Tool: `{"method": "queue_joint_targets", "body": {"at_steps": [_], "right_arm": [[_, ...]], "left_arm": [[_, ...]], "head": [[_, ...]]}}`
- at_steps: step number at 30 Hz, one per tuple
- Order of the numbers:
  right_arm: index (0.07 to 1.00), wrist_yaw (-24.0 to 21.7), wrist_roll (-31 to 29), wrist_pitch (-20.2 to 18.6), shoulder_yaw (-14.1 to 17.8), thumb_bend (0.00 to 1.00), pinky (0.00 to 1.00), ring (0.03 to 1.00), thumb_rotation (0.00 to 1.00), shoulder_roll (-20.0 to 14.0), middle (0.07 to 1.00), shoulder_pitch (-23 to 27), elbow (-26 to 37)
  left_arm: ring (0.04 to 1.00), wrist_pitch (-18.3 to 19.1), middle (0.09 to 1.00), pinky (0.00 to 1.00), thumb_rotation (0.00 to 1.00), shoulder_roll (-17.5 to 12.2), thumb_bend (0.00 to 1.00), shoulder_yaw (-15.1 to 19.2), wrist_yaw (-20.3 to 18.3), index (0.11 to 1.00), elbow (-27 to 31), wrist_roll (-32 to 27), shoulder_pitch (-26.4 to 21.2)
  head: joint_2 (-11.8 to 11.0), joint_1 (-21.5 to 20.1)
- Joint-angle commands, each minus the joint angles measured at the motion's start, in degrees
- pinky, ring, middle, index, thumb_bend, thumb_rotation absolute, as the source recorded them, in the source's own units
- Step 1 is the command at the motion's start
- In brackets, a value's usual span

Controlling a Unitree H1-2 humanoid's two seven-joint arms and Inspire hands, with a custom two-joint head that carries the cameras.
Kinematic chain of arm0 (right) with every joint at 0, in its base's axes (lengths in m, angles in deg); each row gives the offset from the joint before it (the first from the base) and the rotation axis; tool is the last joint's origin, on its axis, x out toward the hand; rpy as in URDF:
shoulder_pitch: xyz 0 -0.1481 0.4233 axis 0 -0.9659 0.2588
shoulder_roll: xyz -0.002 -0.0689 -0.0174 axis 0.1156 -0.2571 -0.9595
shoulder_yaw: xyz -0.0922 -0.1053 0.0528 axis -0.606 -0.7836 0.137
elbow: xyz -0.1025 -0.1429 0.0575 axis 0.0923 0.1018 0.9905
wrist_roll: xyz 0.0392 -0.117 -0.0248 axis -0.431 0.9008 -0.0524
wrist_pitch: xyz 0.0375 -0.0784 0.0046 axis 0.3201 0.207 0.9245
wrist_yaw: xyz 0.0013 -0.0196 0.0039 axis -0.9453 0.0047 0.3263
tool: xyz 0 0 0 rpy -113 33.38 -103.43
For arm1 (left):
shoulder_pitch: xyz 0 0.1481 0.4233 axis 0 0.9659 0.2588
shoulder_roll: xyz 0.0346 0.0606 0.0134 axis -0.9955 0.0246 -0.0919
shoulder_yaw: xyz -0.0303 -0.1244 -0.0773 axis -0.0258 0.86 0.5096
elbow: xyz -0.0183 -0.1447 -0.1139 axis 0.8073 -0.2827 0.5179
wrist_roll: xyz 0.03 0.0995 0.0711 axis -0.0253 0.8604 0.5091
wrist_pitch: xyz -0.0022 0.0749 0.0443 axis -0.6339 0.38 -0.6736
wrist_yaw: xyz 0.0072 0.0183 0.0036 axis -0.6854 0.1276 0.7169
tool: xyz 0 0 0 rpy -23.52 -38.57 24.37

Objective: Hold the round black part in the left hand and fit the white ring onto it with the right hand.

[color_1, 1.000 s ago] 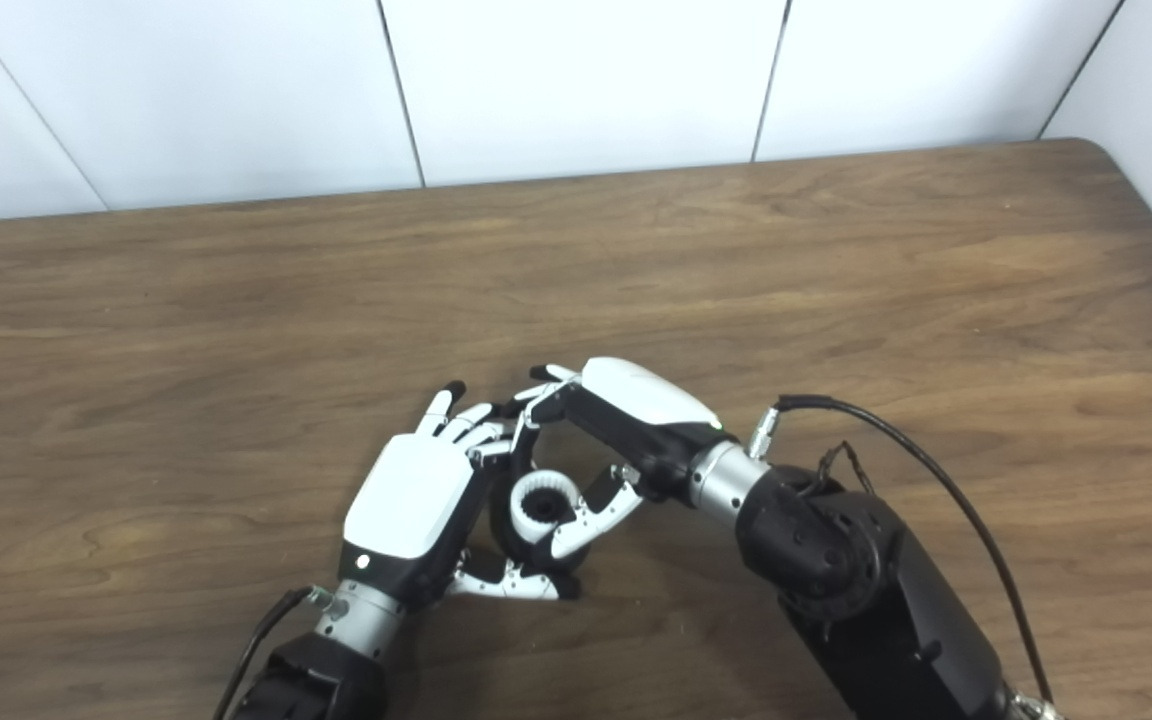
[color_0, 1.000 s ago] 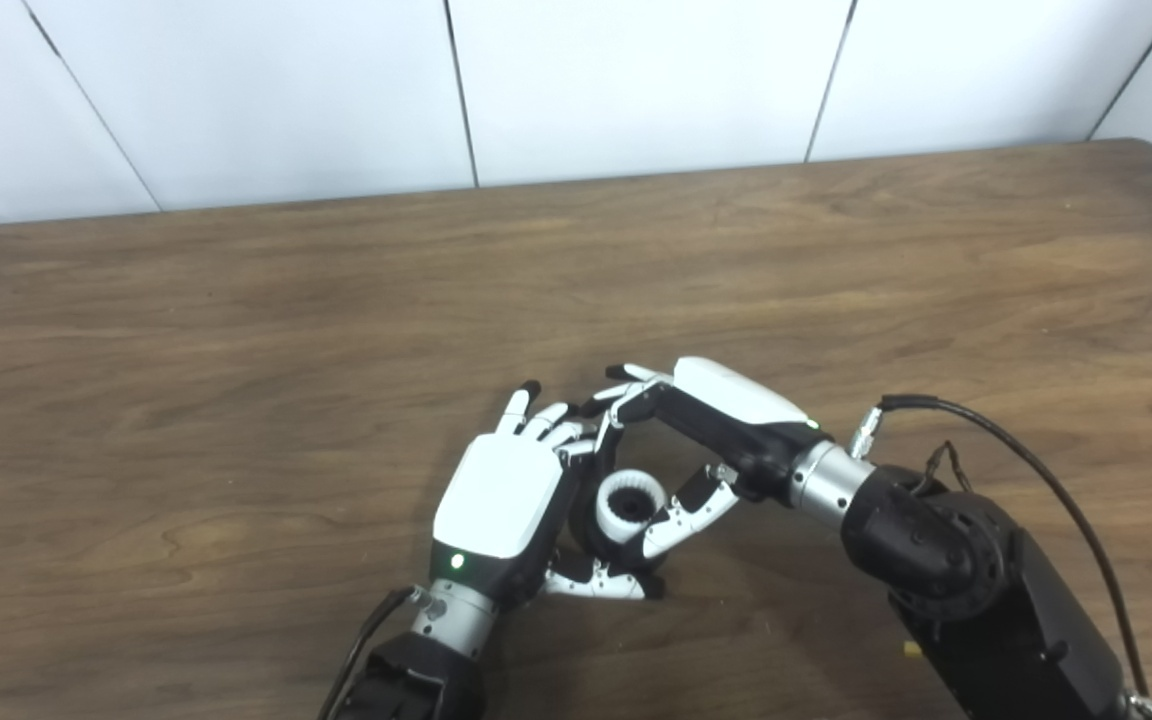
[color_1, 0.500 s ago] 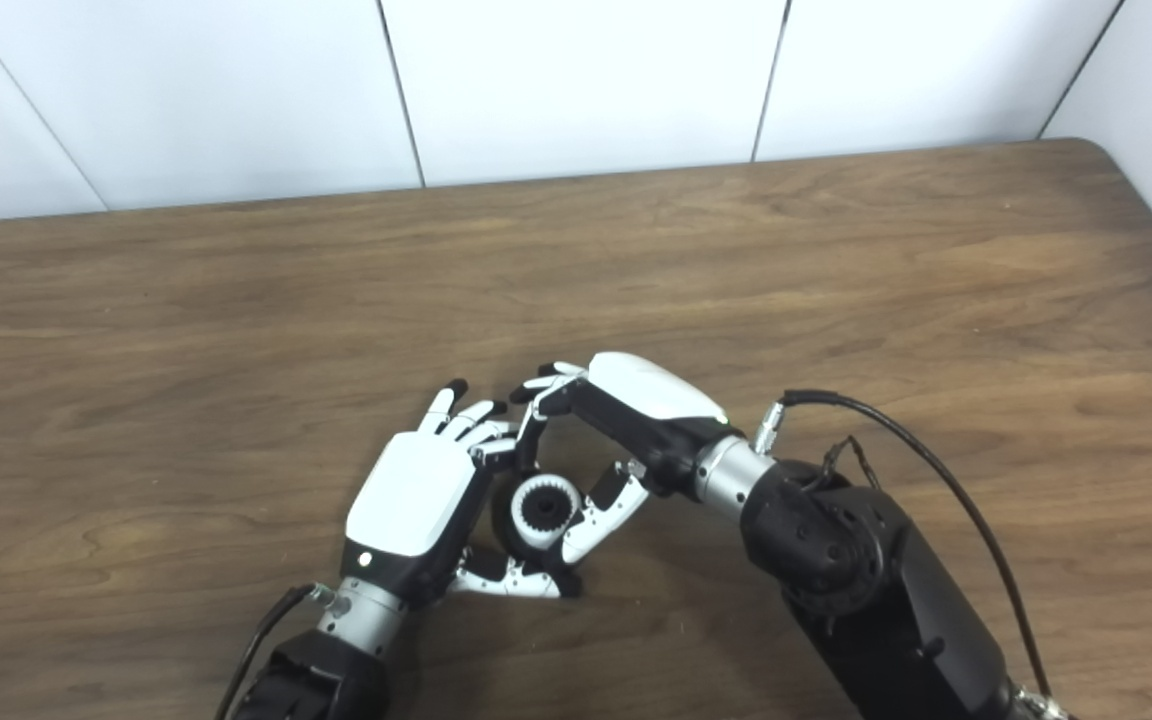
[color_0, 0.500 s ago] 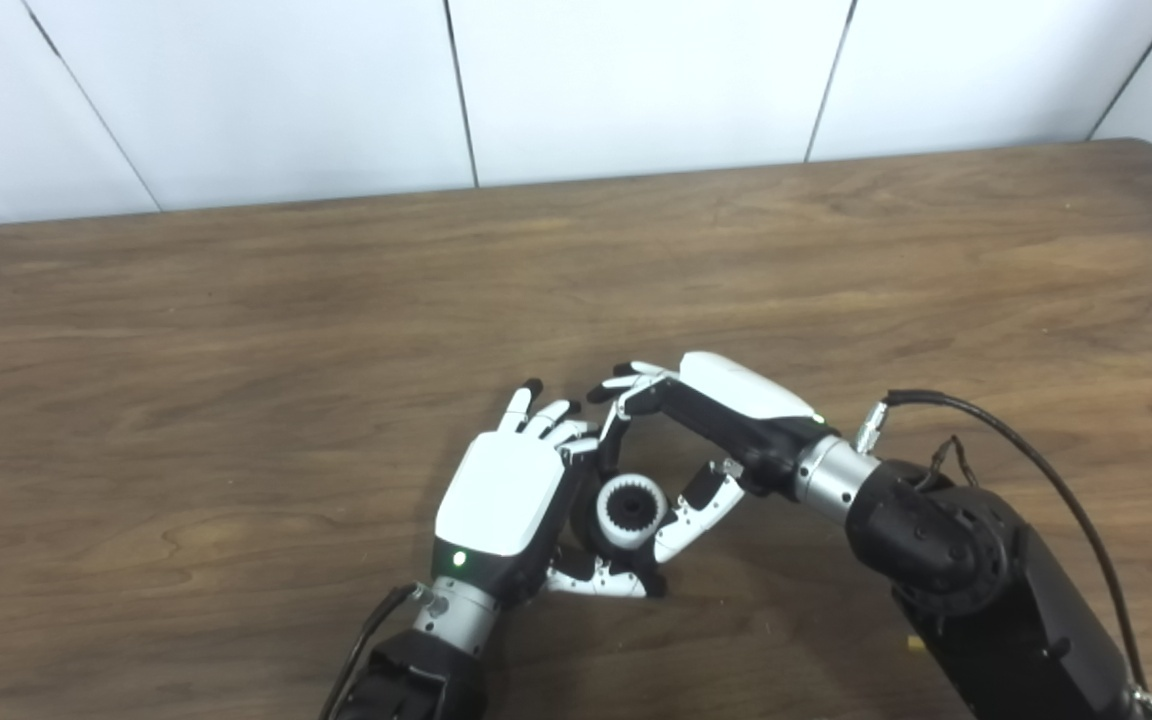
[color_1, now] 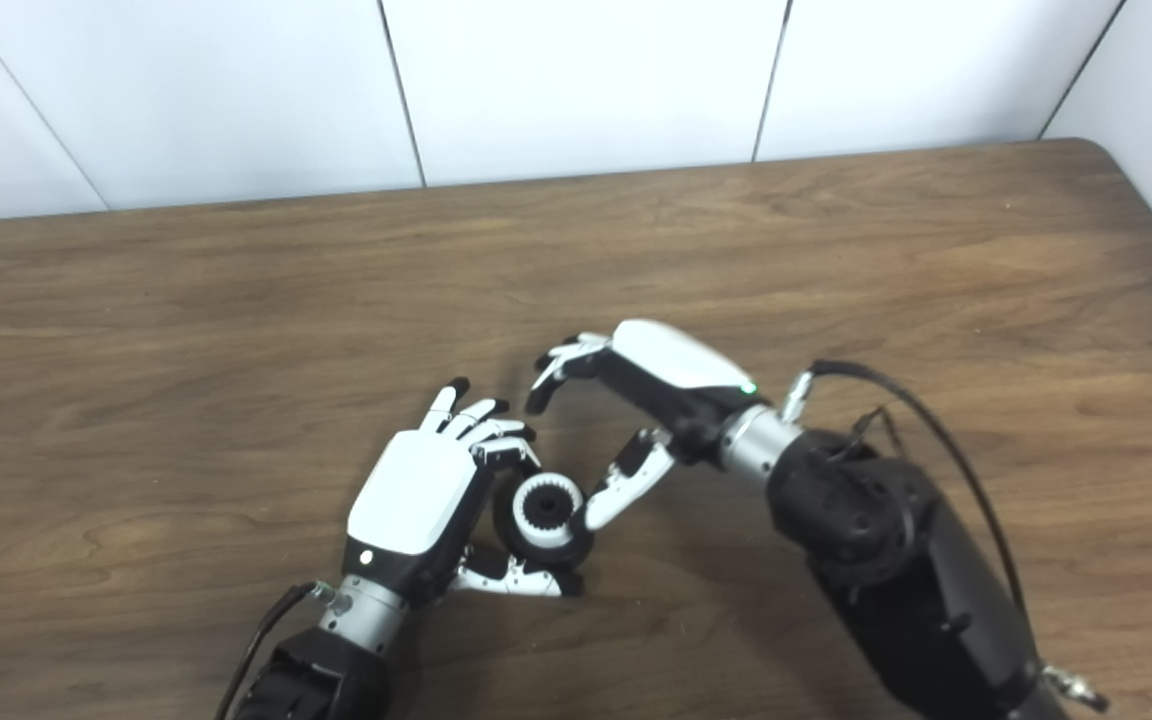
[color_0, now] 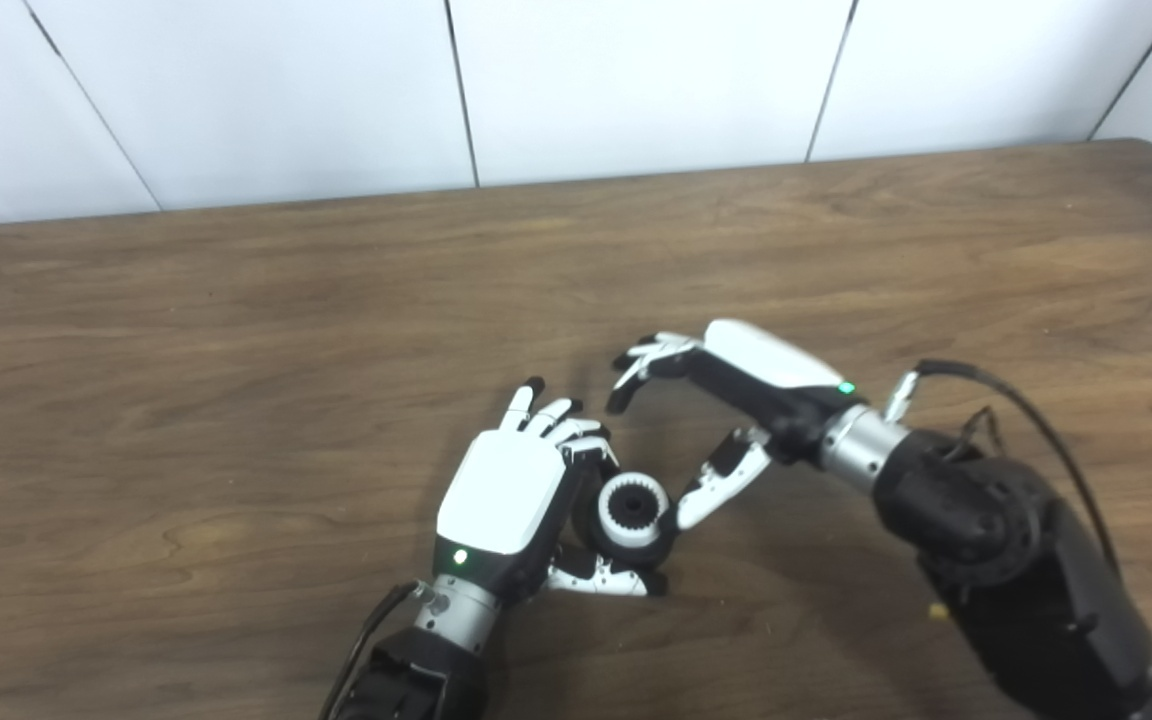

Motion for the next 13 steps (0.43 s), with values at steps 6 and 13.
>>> {"method": "queue_joint_targets", "body": {"at_steps": [6, 13], "right_arm": [[0.704, -2.9, -1.3, -0.9, 3.8, 1.0, 0.93, 0.971, 0.19, -4.1, 0.892, 3.2, 2.6], [0.696, -4.9, -1.9, -0.9, 6.4, 1.0, 0.94, 0.967, 0.21, -4.8, 0.902, 4.3, 2.5]], "left_arm": [[0.869, -0.1, 0.754, 1.0, 0.06, -0.4, 0.52, 0.7, 1.0, 0.484, -0.9, 0.1, -0.7], [0.867, 0.0, 0.75, 1.0, 0.06, -0.6, 0.52, 1.5, 1.5, 0.484, -1.2, -0.8, -0.6]], "head": [[-0.4, -0.2], [-0.7, -0.3]]}}
